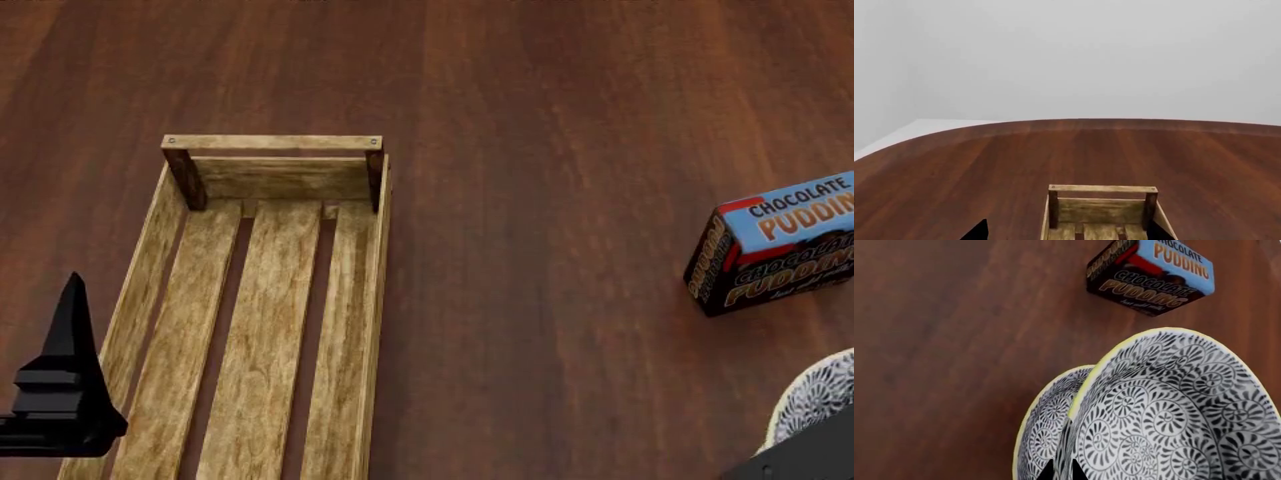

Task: Stack the left bowl on the right bowl and place them in the tray.

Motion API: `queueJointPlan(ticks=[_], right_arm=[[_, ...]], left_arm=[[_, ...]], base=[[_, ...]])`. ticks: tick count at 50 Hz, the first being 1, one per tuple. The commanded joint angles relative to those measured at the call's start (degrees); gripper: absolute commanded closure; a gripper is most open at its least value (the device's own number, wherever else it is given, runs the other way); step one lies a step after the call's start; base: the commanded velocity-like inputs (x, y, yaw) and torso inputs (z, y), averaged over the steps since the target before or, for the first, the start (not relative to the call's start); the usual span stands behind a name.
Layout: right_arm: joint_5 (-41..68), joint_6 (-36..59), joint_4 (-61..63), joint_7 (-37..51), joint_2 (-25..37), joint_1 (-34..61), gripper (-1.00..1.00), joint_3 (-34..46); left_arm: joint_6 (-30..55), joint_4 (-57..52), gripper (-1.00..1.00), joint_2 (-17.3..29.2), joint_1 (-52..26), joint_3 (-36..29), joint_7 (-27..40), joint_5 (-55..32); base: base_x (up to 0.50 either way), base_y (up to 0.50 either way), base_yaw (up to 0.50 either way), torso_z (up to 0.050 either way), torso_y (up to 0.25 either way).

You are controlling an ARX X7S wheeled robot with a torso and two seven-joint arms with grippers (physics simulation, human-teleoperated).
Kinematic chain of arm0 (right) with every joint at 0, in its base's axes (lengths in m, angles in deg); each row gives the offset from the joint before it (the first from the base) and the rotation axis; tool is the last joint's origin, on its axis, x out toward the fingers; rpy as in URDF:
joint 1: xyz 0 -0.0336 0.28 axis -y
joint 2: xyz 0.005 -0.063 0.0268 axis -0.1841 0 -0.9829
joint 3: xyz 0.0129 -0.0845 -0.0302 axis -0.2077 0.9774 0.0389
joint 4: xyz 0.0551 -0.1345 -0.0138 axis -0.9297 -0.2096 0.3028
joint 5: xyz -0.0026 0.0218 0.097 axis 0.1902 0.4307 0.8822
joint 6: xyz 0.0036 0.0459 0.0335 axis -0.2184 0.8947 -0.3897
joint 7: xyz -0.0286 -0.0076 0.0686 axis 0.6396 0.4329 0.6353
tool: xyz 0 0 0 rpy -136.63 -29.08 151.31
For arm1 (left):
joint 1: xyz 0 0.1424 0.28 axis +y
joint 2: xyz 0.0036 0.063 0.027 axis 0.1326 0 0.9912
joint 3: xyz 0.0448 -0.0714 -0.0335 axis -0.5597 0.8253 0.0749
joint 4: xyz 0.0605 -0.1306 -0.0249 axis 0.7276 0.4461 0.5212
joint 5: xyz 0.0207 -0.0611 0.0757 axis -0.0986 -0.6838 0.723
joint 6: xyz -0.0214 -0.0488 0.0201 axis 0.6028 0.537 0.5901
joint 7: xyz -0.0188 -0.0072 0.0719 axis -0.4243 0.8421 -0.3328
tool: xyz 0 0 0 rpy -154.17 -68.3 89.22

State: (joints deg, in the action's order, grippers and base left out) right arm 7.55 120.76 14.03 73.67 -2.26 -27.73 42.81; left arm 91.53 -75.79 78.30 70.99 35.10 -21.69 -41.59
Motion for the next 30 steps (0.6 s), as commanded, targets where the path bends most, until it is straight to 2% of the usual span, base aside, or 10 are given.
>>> queueJointPlan(ticks=[1, 30], right_arm=[[-3.9, 0.9, -2.1, -1.8, -2.7, 0.6, 1.00, 0.5], [-8.3, -2.5, -4.5, -5.6, -2.9, -2.3, 1.00, 1.5]], left_arm=[[-0.4, 0.2, -1.00, 0.2, 0.2, -0.2, 0.2, 0.0], [-0.6, 0.1, -1.00, 0.7, 0.3, -0.9, 0.8, -0.2]], base=[[0.00, 0.00, 0.00, 0.000, 0.000], [0.00, 0.00, 0.00, 0.000, 0.000]])
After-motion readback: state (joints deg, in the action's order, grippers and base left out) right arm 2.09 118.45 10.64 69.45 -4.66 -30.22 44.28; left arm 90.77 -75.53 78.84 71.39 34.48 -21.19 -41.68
